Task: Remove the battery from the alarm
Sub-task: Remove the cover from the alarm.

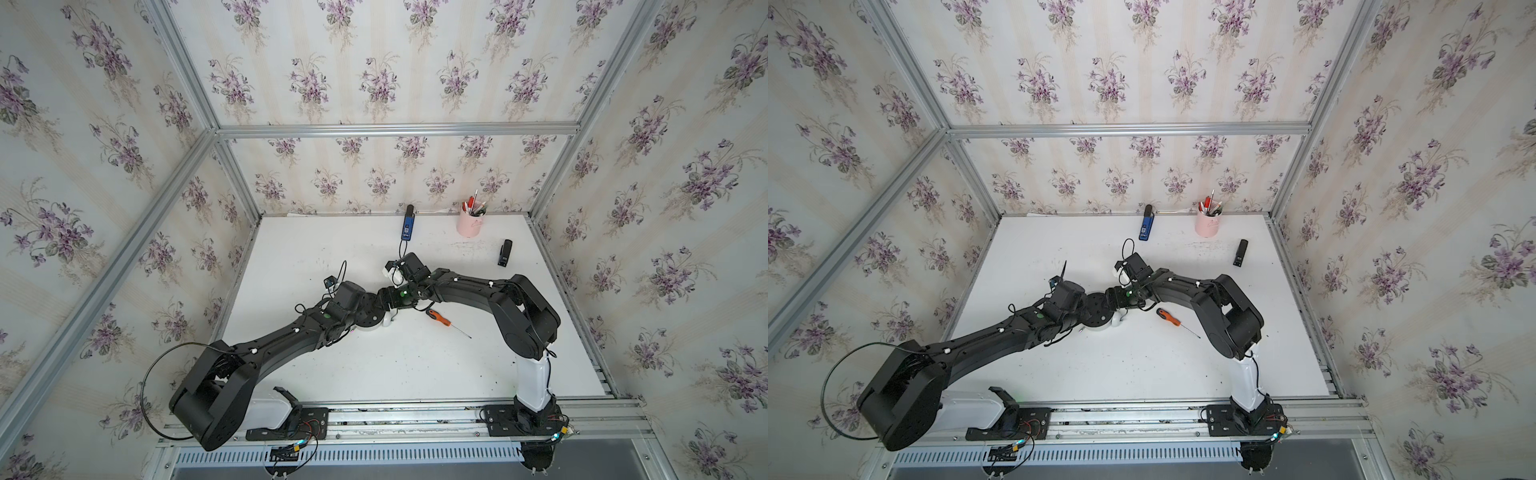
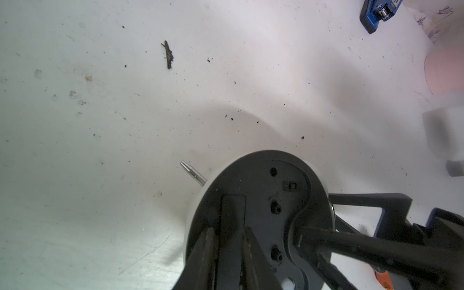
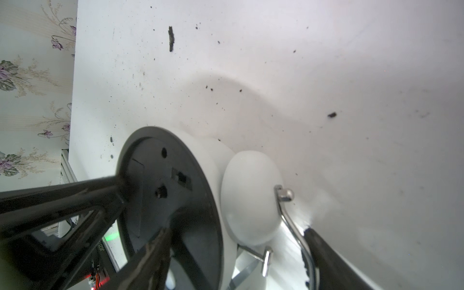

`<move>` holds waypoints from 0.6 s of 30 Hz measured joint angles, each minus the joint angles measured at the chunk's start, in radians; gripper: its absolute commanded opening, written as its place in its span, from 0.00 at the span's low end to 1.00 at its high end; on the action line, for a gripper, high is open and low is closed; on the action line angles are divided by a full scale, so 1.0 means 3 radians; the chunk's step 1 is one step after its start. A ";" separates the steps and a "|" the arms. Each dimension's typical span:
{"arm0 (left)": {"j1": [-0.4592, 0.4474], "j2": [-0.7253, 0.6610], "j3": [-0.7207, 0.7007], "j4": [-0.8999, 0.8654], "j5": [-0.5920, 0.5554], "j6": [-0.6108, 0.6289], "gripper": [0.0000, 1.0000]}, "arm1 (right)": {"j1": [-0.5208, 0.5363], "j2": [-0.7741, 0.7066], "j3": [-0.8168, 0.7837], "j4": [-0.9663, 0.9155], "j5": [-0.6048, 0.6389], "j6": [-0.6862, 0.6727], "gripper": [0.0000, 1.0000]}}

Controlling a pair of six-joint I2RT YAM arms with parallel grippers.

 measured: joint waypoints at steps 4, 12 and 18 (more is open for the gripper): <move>0.0000 -0.0019 -0.0027 0.0011 -0.0018 -0.0001 0.15 | 0.0000 0.0003 0.0006 -0.0005 -0.0004 0.0000 0.79; 0.0000 -0.0025 -0.0039 -0.0010 -0.0061 -0.0003 0.06 | 0.0000 0.0013 0.0022 -0.0017 -0.0015 -0.0001 0.79; 0.0001 -0.0022 -0.0001 -0.0072 -0.0079 0.0003 0.00 | 0.0000 0.0037 0.0051 -0.0031 -0.0031 -0.0013 0.78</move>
